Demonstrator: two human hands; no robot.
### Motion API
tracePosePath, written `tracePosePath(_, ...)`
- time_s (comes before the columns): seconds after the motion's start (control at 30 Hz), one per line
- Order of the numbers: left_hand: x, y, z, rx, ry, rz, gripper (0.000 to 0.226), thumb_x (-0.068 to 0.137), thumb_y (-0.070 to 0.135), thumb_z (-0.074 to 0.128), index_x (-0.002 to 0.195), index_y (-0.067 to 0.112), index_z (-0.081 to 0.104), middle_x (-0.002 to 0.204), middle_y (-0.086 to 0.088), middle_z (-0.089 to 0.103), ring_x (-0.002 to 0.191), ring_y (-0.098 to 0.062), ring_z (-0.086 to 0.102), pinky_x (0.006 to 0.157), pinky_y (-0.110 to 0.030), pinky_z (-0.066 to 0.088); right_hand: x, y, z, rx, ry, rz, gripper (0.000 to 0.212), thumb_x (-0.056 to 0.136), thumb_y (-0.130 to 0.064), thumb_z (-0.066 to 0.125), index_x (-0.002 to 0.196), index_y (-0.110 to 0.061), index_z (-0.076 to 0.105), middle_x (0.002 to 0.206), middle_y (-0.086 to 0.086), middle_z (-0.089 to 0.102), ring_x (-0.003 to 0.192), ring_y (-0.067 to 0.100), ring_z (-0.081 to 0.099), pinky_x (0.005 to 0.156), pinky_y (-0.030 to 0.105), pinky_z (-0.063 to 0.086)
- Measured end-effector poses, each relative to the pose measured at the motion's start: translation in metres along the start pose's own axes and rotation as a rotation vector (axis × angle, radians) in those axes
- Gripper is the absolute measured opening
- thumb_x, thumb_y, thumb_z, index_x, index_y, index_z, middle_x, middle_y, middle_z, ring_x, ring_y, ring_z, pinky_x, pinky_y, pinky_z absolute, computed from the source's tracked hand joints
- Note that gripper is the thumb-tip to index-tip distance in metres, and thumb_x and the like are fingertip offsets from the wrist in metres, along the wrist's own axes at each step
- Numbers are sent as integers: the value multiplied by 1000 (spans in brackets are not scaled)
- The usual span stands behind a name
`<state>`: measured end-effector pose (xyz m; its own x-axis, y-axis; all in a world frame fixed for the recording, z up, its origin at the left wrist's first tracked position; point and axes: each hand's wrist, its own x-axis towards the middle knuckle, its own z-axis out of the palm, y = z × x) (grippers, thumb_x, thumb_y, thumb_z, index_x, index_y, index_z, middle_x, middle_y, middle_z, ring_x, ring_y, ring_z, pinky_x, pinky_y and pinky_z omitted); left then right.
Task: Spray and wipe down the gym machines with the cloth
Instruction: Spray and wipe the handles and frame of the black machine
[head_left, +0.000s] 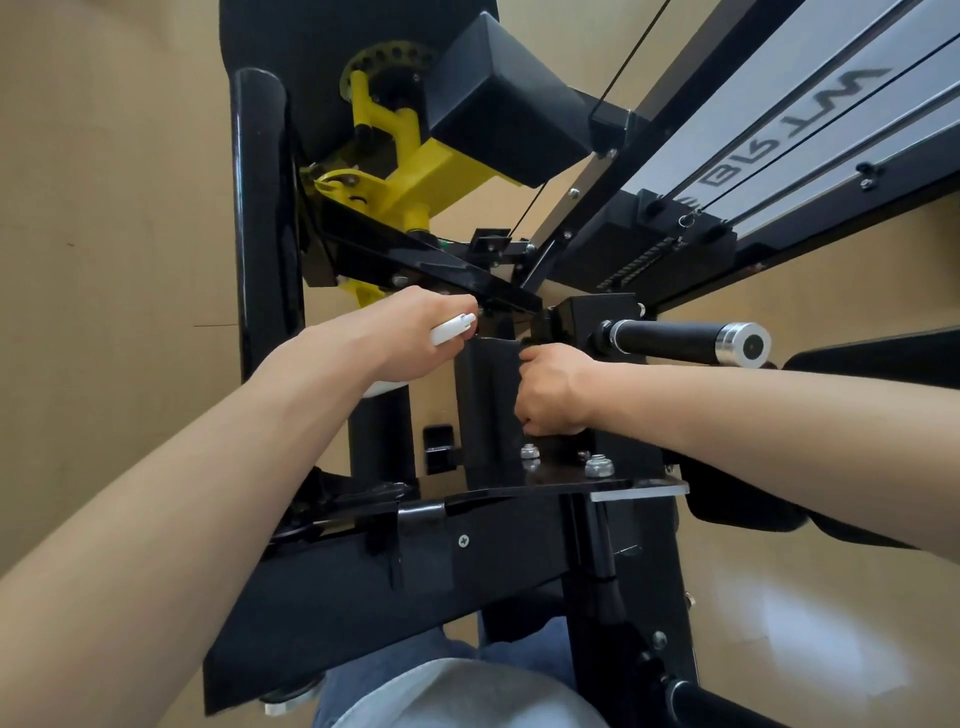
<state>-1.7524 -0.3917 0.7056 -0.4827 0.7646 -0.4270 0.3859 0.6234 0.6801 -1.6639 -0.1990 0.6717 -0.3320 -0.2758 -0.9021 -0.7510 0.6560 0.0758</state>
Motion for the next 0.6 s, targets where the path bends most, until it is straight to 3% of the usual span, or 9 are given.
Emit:
tracePosePath(0.1,-1,0,0,-10,-9,-9,10,107,21,57,106,31,54,99,1,64,90,-21,64,76,-38,53,8,13,-12,8,78,192,31,104,-33,43,118,-24,70,127,-2,68,124,19,55,112,32,31)
tracePosePath(0.23,-3,0,2,5,-24,-24,14,107,20,58,105,33,52,101,0,63,91,-21,62,71,-32,48,15,24,-29,105,93,427,31,103,-30,50,129,-21,64,132,4,64,126,26,54,106,39,36)
tracePosePath(0.43,-2,-4,2,6,-32,-35,22,105,18,60,102,37,50,93,8,58,86,-14,58,66,-28,43,22,29,-39,108,42,579,34,104,-27,46,132,-15,63,130,9,65,122,33,59,102,45,47)
tracePosePath(0.5,-1,-3,2,-2,-23,-32,22,106,18,60,103,36,49,93,9,56,83,-11,56,64,-25,40,23,37,-44,136,-11,614,39,104,-31,47,138,-15,58,135,12,61,126,36,56,103,49,47)
tracePosePath(0.6,0,-3,3,-7,-13,-34,21,106,19,60,105,37,48,95,9,56,82,-10,55,62,-23,39,24,44,-49,197,-116,596,54,97,-52,51,139,-19,53,133,11,59,126,35,54,105,49,47)
